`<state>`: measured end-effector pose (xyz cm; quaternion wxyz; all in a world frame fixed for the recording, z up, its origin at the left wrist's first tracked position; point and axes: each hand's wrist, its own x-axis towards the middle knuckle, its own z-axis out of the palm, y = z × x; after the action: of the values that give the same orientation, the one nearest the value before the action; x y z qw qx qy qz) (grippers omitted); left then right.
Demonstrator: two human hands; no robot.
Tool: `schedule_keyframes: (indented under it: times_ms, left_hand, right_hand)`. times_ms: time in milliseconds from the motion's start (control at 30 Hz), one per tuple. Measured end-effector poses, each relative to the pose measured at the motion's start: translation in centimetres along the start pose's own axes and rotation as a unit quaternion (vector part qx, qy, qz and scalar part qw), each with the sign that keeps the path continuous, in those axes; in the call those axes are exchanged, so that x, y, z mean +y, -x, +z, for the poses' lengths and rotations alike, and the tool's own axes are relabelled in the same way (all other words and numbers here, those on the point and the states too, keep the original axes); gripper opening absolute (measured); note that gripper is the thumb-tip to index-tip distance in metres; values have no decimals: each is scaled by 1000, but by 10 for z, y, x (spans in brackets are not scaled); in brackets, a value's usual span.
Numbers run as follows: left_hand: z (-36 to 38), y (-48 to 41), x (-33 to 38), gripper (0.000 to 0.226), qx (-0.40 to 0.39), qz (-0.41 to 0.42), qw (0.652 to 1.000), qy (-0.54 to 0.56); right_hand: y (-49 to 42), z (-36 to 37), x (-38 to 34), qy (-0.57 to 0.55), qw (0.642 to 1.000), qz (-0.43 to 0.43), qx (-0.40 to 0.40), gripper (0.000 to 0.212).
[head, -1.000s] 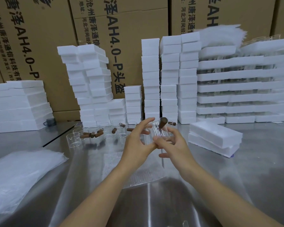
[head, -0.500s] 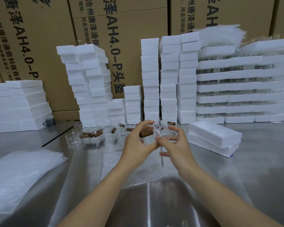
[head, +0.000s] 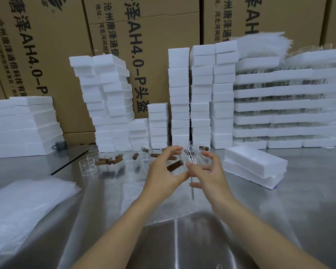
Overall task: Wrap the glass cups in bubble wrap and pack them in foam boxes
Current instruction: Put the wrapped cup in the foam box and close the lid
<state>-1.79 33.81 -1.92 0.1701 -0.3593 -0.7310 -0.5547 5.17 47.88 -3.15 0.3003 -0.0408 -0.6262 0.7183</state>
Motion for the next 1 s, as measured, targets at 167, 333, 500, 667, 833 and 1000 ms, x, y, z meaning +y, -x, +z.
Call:
schedule_keyframes:
  times_ms: [167, 333, 500, 667, 833, 1000]
  left_hand:
    - [-1, -1, 0, 60, -2, -4, 1000, 12]
    - [-1, -3, -5, 59, -5, -12, 1000, 15]
    - [0, -2, -3, 66, -21, -14, 1000, 13]
    - [1, -4, -6, 65, -30, -43, 997, 48]
    - [-8, -10, -2, 69, -19, -105, 985, 135]
    - [-12, -12, 4, 65, -8, -140, 970, 199]
  right_hand:
    - [3, 0, -3, 38, 999, -21, -7, 50]
    - [1, 1, -3, 2, 999, 33, -27, 30]
    - [4, 1, -3, 85, 995, -57, 6, 46]
    - [5, 0, -1, 109, 992, -67, -8, 33]
    - [-3, -6, -5, 122, 992, -39, -13, 23]
    - [-3, -12, -2, 225, 971, -72, -45, 24]
